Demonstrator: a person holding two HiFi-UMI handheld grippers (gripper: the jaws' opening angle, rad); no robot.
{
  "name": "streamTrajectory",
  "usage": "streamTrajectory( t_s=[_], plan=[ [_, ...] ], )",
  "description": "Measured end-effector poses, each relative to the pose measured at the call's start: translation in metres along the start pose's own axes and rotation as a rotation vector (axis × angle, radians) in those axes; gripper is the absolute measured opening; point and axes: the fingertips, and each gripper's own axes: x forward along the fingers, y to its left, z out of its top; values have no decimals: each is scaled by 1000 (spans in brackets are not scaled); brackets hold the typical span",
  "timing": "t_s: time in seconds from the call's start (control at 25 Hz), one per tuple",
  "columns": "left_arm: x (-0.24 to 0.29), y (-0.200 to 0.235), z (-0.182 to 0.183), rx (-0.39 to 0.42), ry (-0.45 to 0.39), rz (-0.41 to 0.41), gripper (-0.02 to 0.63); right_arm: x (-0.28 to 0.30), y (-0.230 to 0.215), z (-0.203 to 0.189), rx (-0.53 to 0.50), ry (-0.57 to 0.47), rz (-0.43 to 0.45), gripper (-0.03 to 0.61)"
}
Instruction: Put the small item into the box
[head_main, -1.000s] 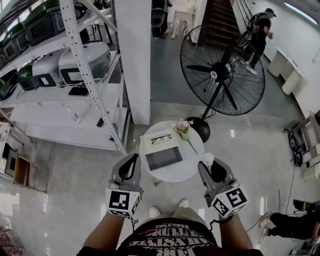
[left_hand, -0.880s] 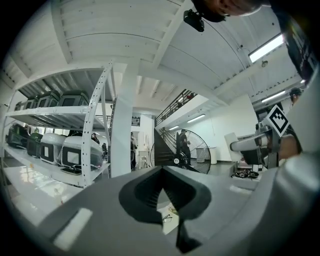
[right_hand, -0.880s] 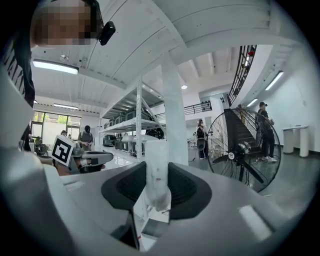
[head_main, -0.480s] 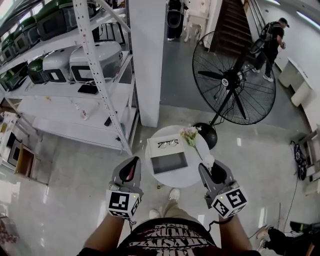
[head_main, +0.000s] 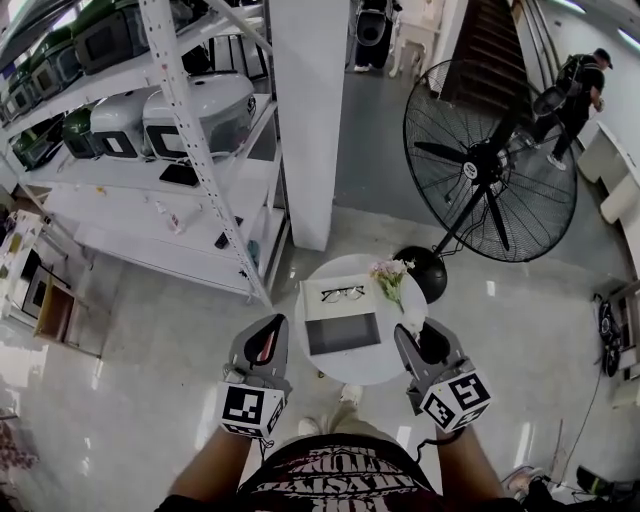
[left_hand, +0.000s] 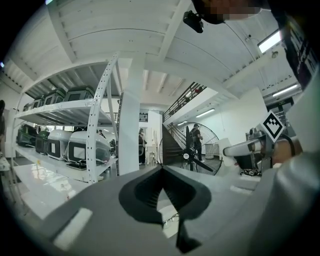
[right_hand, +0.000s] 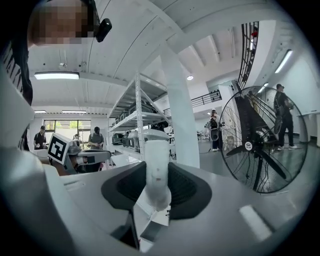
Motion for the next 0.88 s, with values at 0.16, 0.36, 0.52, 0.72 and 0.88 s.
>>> streamTrajectory(
  t_s=[0.16,0.36,0.52,0.72,0.88],
  plan=[
    [17,-2,-1,-9,0,-14,0,17,-14,-8,7,30,15,155],
    [34,9,-4,-1,24,15,0,43,-29,-27,25,89,28,155],
    [45,15,-7,-8,36,28,0,60,-41,-45,33,136,37,155],
    [51,24,-6,-12,32,51,0,79,-47,-67,49,194,58,155],
    [54,31,-15,-29,56,76,0,94,-50,-87,65,246,79,155]
  ],
)
